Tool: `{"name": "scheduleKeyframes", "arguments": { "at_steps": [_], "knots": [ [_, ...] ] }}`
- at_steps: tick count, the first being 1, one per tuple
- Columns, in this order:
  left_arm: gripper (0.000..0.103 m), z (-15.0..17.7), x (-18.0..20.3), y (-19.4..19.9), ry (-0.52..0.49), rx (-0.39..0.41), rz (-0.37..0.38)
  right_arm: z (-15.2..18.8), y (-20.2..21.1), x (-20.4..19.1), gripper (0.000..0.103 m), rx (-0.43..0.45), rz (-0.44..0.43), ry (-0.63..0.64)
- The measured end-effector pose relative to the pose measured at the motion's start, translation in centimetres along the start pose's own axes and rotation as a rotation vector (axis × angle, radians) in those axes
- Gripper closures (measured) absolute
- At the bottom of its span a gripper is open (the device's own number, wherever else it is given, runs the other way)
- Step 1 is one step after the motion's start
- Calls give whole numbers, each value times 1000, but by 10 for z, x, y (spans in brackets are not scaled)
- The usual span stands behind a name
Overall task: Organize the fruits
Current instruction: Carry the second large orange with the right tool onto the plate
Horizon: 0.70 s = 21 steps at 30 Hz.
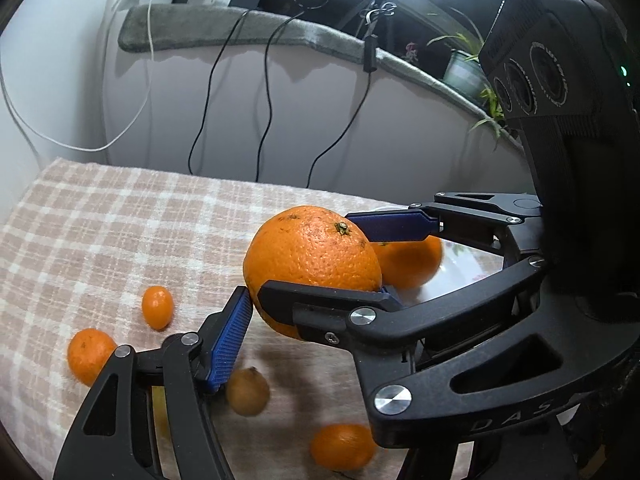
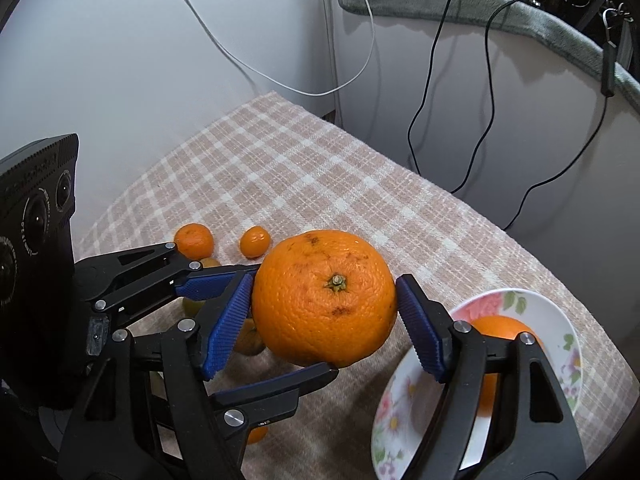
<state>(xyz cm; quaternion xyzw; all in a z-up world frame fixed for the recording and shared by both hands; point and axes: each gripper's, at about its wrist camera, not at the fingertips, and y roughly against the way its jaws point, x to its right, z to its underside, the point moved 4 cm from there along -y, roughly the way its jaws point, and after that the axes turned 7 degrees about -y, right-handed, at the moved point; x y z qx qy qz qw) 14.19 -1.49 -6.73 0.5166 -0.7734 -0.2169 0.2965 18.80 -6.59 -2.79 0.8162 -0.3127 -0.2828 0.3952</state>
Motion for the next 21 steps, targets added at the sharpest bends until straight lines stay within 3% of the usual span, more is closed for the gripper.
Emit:
{"name": "scheduleKeyframes", "arguments": {
  "at_steps": [21],
  "knots": [
    [39, 4, 89, -8, -100, 2, 90, 54, 72, 42, 27, 49, 69, -82]
  ]
}}
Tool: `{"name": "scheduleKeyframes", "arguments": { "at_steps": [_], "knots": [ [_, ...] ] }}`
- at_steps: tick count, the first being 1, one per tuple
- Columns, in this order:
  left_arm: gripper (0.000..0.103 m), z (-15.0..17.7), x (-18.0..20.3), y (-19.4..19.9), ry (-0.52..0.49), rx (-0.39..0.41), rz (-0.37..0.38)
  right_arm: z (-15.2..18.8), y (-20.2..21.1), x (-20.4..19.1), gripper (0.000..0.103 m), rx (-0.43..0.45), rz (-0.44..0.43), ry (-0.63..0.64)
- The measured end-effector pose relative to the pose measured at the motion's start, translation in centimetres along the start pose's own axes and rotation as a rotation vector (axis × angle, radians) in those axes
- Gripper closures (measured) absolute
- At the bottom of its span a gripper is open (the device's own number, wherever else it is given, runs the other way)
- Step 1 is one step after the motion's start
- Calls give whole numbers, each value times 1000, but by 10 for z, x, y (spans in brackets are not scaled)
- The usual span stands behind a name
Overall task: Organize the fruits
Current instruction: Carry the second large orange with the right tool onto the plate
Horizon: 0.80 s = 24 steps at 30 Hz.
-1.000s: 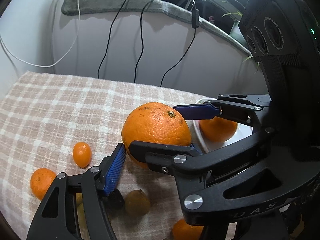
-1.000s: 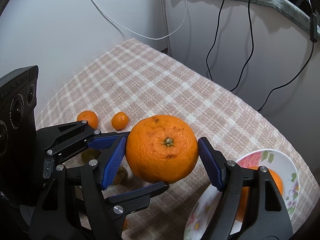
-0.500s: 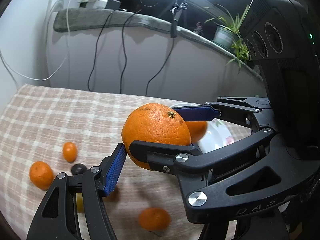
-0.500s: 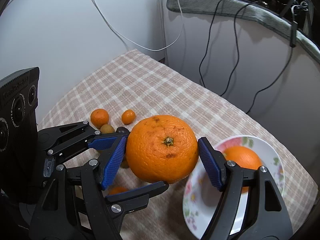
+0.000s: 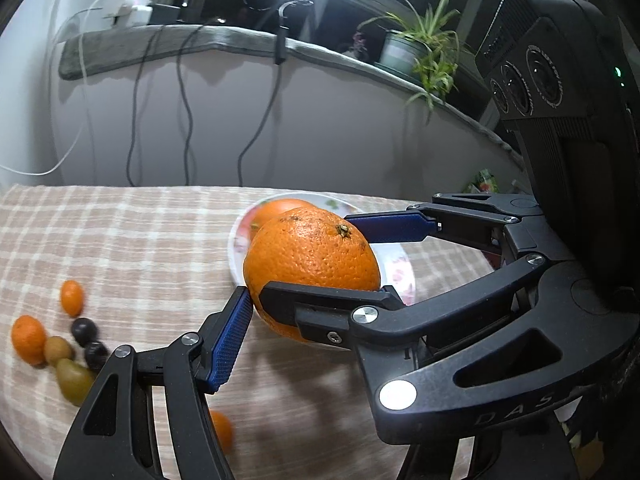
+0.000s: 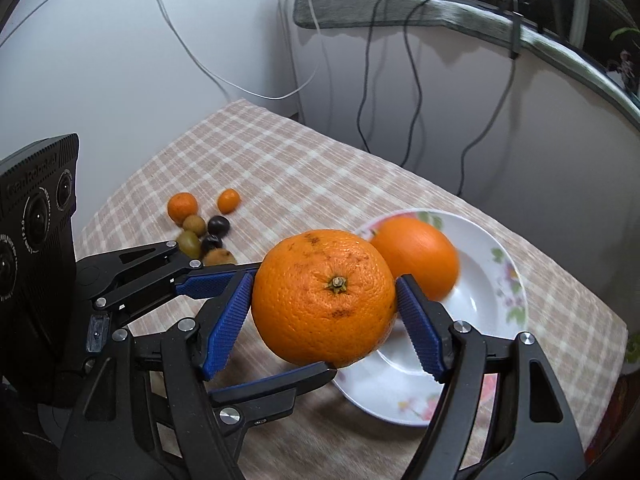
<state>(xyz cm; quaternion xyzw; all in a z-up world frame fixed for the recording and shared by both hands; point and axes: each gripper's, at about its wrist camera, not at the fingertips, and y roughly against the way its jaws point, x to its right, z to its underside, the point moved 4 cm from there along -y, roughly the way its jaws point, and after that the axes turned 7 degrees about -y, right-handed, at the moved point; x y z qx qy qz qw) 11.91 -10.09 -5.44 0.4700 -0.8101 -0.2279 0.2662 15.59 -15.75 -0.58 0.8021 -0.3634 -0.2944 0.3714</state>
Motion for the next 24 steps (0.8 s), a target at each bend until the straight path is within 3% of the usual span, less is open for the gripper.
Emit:
{"name": "scheduleKeyframes", "arguments": {
  "at_steps": [24],
  "knots": [
    [39, -3, 43, -47, -54, -72, 56, 36, 11, 65, 27, -24, 38, -94]
  ]
}}
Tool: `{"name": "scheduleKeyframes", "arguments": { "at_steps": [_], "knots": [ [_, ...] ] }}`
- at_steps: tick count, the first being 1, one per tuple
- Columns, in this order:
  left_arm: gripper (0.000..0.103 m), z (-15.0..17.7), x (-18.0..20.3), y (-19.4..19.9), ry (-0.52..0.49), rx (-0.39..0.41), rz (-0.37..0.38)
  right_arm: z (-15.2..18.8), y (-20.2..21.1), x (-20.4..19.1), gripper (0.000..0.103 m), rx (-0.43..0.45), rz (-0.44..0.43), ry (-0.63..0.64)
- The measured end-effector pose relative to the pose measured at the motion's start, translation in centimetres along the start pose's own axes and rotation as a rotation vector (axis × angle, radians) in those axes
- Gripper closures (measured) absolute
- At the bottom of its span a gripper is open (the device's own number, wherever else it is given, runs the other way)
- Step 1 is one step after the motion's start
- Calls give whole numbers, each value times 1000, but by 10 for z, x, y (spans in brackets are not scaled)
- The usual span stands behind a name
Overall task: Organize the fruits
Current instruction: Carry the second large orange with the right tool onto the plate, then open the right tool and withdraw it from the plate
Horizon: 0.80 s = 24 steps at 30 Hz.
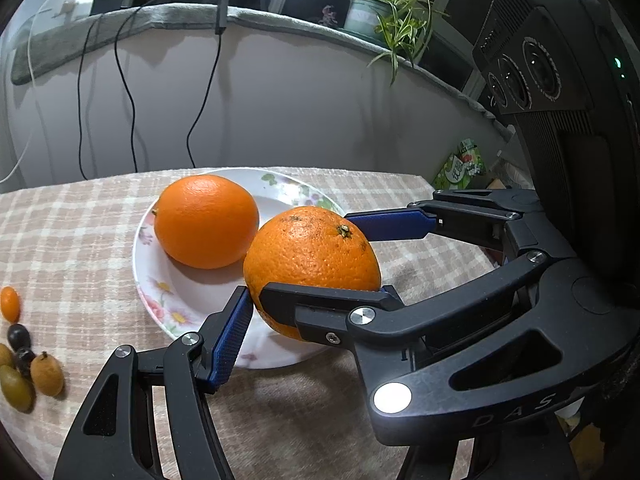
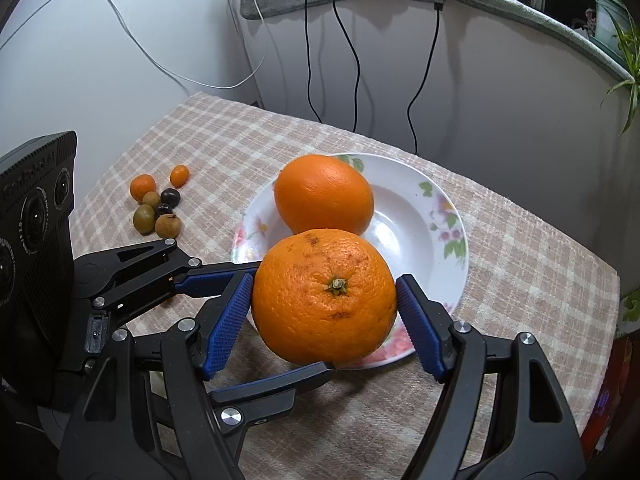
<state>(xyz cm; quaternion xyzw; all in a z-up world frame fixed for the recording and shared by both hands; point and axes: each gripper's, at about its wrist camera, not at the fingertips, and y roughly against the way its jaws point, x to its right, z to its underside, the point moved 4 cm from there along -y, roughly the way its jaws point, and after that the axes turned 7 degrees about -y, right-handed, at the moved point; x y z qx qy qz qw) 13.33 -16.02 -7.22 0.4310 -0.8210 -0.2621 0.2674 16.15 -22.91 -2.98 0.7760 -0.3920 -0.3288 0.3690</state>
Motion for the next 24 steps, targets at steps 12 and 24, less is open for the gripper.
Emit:
{"name": "scheduleKeyframes", "arguments": {
  "at_steps": [12, 24],
  "knots": [
    [39, 0, 2, -9, -10, -21, 2, 3, -5, 7, 27, -9, -2, -18],
    [33, -6, 2, -2, -43, 5, -41, 0, -4, 12, 24, 11, 40, -28]
  ]
}}
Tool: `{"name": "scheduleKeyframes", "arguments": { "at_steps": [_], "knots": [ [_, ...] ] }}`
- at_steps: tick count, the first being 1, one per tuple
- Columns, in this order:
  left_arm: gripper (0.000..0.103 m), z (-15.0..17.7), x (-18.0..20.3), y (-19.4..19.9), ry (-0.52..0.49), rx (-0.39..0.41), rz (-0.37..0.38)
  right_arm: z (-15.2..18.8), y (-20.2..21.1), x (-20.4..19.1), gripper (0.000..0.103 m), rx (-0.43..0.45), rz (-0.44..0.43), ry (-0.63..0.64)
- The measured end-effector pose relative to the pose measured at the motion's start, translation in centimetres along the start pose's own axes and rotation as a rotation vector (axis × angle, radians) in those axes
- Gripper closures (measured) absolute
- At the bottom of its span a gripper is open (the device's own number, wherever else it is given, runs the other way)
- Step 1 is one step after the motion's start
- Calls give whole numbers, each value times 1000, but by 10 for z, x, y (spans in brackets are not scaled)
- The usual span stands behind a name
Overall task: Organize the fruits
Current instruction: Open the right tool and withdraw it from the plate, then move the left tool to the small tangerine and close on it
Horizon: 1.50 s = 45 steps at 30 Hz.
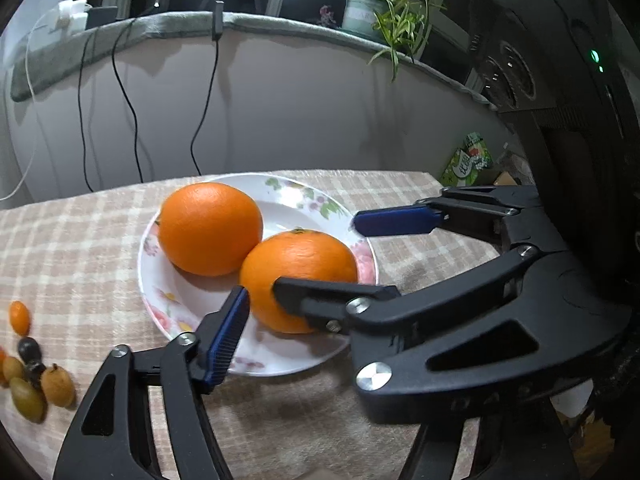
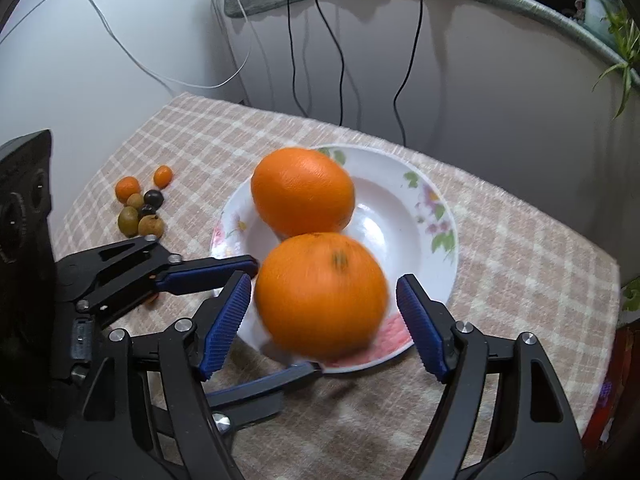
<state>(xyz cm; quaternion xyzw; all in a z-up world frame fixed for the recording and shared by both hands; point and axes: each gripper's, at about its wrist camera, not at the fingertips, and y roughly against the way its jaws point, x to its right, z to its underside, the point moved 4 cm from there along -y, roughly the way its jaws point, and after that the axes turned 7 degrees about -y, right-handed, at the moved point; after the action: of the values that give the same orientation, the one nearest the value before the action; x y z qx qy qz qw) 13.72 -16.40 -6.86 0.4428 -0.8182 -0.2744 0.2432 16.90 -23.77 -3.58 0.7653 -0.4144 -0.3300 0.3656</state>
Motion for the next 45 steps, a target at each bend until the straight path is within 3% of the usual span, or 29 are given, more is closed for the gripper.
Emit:
{"name": "scheduleKeyframes", "arguments": {
  "at_steps": [4, 22, 36, 45],
  "knots": [
    [33, -2, -4, 6, 4, 14, -2, -4, 9, 2, 20, 32, 29, 9],
    [33, 15, -24, 37, 21, 42, -30, -1, 28, -3, 19, 114, 59, -5],
    [33, 34, -66, 80, 59, 103, -96, 5, 42, -30, 19, 189, 17, 7],
    [33, 62, -117, 113, 120, 99, -195, 15, 43, -62, 19, 191, -81, 7]
  ]
}}
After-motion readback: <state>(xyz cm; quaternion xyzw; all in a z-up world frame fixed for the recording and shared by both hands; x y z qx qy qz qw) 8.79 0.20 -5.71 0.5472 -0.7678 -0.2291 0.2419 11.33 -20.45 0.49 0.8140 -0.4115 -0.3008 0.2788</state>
